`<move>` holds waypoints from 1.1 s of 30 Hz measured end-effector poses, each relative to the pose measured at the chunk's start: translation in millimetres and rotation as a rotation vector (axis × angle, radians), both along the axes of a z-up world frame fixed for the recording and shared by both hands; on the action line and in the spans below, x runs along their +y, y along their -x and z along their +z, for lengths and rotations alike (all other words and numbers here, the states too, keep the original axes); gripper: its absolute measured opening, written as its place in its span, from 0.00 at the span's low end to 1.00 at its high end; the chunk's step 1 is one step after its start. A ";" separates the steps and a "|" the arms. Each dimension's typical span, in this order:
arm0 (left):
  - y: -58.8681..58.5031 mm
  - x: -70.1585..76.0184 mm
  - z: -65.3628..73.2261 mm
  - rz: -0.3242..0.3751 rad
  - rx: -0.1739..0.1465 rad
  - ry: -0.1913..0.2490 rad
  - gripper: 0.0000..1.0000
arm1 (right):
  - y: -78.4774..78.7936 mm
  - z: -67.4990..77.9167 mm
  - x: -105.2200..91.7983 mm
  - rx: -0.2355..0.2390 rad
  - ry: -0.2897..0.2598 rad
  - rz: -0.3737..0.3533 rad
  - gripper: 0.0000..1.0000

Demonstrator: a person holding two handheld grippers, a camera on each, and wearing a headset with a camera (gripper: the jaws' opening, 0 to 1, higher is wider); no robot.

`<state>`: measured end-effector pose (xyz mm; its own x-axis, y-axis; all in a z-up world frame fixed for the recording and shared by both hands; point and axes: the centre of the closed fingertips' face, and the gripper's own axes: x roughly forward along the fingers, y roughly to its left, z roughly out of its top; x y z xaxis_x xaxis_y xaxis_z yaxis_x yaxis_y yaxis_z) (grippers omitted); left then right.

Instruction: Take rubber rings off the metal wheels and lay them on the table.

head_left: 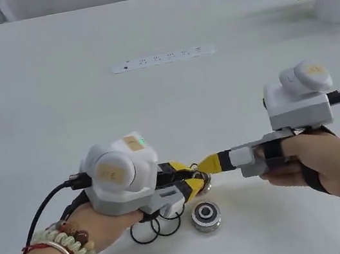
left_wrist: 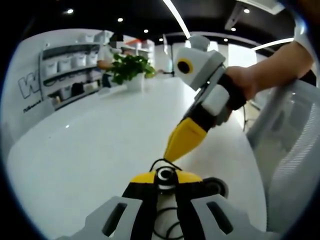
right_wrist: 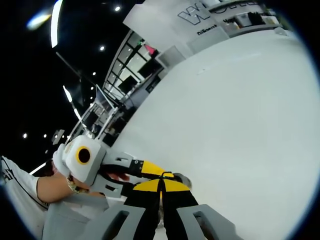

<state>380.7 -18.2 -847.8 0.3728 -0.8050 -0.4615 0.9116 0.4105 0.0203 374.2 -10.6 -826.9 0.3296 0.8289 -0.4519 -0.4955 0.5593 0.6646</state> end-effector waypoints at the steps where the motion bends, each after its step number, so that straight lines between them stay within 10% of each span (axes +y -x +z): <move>1: -0.1 -0.2 0.0 0.001 0.001 0.000 0.14 | -0.2 -0.3 -0.6 -0.002 0.004 -0.002 0.00; 15: -1.0 1.5 3.9 0.017 0.074 -0.026 0.14 | -0.5 -12.0 -8.7 0.038 0.046 -0.040 0.00; 33: -3.9 9.6 30.0 -0.007 -0.001 -0.039 0.26 | -7.3 -8.1 -18.7 0.032 0.053 -0.093 0.00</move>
<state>384.6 -8.6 -817.8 0.3677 -0.7893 -0.4916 0.9145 0.4029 0.0372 381.5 -29.3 -835.1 0.3883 0.7701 -0.5061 -0.4187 0.6367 0.6476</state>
